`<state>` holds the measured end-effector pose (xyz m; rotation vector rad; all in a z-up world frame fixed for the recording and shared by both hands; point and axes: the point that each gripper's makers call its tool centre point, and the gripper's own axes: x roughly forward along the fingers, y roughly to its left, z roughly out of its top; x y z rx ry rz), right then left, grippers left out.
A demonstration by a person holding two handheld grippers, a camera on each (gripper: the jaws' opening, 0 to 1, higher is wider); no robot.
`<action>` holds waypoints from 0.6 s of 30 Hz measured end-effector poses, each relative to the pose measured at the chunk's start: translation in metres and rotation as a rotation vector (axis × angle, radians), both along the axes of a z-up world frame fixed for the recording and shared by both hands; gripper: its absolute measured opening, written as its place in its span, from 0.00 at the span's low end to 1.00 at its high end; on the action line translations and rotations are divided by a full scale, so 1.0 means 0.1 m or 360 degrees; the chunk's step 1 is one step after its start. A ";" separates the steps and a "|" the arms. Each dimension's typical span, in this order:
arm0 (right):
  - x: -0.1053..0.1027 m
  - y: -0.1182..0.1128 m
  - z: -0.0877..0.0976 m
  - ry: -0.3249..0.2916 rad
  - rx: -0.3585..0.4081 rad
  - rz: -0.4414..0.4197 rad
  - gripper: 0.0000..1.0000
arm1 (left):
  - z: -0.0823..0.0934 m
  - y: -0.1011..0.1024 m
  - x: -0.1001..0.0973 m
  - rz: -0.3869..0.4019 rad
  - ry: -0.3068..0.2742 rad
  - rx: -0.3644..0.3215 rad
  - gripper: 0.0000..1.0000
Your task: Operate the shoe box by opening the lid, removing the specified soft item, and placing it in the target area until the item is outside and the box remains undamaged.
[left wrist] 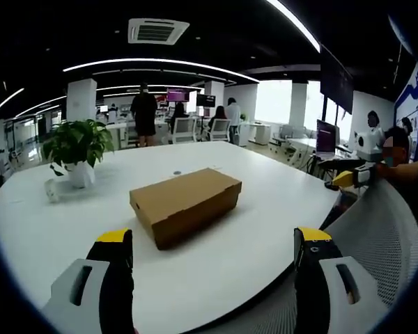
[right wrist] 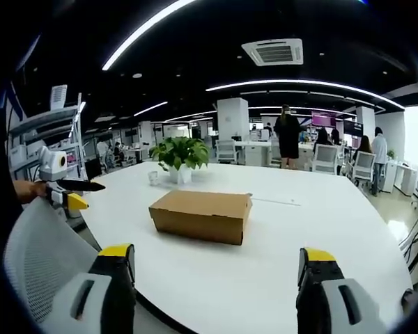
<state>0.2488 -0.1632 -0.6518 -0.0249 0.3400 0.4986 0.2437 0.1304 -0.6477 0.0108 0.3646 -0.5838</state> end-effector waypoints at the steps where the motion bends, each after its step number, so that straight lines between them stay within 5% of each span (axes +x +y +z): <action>1: 0.00 0.00 -0.01 0.0004 -0.0001 0.0004 0.98 | 0.00 0.00 0.00 0.0001 0.0002 -0.0001 1.00; 18: 0.01 0.01 0.00 0.0038 -0.0052 0.0024 0.99 | 0.03 0.00 0.02 -0.0003 0.0009 -0.0003 1.00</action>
